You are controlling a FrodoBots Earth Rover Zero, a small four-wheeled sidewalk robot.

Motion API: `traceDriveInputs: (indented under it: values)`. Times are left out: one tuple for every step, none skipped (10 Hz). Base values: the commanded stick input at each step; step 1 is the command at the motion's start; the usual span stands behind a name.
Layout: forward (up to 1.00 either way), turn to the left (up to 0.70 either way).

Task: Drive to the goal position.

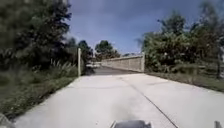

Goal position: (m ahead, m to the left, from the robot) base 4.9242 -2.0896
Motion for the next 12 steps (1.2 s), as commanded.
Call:
traceDriveInputs:
  values:
    - [0.85,0.34]
    - [0.85,0.31]
    - [0.85,0.0]
    - [0.85,0.0]
    - [0.85,0.0]
    - [0.85,0.0]
    - [0.85,0.0]
    - [0.85,0.0]
    - [0.85,0.0]
    - [0.85,0.0]
    - [0.85,0.0]
    - [0.85,0.0]
